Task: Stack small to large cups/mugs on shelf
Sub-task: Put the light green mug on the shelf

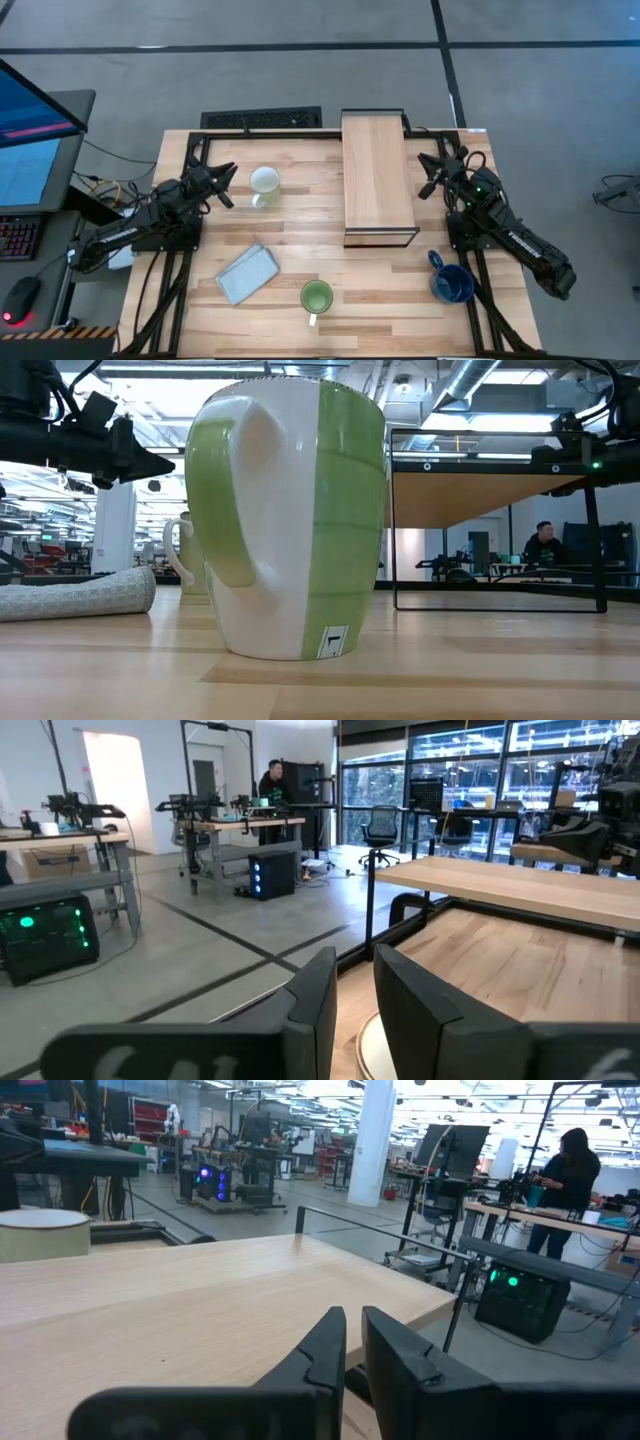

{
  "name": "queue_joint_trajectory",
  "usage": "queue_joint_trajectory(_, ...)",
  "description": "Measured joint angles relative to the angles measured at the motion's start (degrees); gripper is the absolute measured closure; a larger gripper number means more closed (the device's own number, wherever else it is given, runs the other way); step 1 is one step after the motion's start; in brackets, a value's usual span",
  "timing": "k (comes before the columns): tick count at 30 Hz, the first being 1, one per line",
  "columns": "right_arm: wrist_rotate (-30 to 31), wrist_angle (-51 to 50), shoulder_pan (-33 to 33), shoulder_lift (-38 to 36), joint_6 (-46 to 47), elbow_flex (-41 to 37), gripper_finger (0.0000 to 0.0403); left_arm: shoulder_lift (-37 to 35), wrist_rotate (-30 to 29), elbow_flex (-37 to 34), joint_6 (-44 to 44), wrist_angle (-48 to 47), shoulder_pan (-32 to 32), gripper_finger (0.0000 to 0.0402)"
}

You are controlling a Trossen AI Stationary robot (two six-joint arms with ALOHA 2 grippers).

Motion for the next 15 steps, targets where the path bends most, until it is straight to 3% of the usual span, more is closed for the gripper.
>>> queue_joint_trajectory(8,0.0,0.0,0.0,0.0,0.0,0.0,0.0343,0.0,0.0,0.0,7.7,0.0,0.0,0.0339)
queue_joint_trajectory(15,0.0,0.0,0.0,0.0,0.0,0.0,0.0343,0.0,1.3,0.0,6.3,0.0,0.0,0.0339)
